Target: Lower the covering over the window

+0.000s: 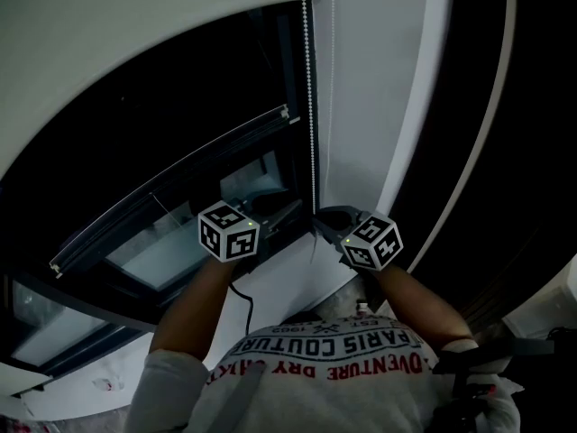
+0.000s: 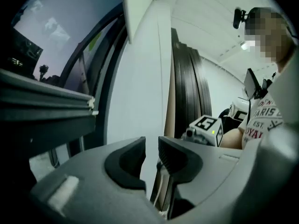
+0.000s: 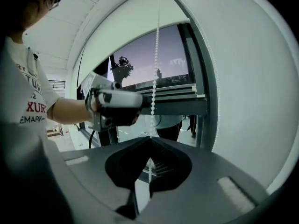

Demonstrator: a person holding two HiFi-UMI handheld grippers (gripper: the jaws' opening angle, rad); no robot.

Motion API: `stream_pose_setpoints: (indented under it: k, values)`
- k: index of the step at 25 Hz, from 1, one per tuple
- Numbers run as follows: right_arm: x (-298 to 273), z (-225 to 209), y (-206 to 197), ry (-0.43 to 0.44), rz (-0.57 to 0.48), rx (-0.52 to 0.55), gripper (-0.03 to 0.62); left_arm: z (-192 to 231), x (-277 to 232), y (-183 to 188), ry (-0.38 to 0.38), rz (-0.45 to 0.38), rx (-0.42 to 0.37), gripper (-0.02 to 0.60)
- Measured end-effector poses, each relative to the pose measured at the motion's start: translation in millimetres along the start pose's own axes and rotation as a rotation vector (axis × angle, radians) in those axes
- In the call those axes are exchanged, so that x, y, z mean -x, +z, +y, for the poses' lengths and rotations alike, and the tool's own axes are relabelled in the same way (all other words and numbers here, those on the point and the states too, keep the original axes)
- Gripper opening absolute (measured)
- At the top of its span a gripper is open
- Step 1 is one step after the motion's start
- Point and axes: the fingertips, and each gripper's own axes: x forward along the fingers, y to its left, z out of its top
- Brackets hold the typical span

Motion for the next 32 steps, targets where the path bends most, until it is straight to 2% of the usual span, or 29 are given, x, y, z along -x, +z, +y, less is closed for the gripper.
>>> stream_pose_setpoints:
  k: [5,11,15,17,22,25,29,32]
  values:
    - [-2,1,-1,0.008,0.01,-0.002,0.002,-13,-11,81,-0.057,-0.083,-0.054,0.092]
    - [-5,3,-1,0.013,0.013,-0.005,0.002,-17,-25,126,-0.071,-0.103,-0.092,0.091]
    - [-1,6,-2,0.005,0.004,-0.013,0.002,-27,-28,132,-0.073,-0.094,-0.1,0.079]
    - [1,7,-2,0.003,0.001,-0.015,0.002,-31,-27,133,-0.068,-0.093,-0.099,0.025]
    - [-9,8,-1,0.018,-0.001,-0.02,0.002,-25,-22,131,-0.044,-0.1,-0.118,0.02]
    - [-12,15,-10,0.028,0.029,-0.027,0.001,-24,-21,120,-0.038,-0.076,-0.135,0.02]
    - [-14,17,-17,0.04,0.022,-0.071,0.002,-20,-12,113,-0.026,-0.114,-0.09,0.02]
    - [-19,19,-20,0.049,0.054,-0.054,0.002,-16,-8,109,-0.014,-0.114,-0.097,0.018]
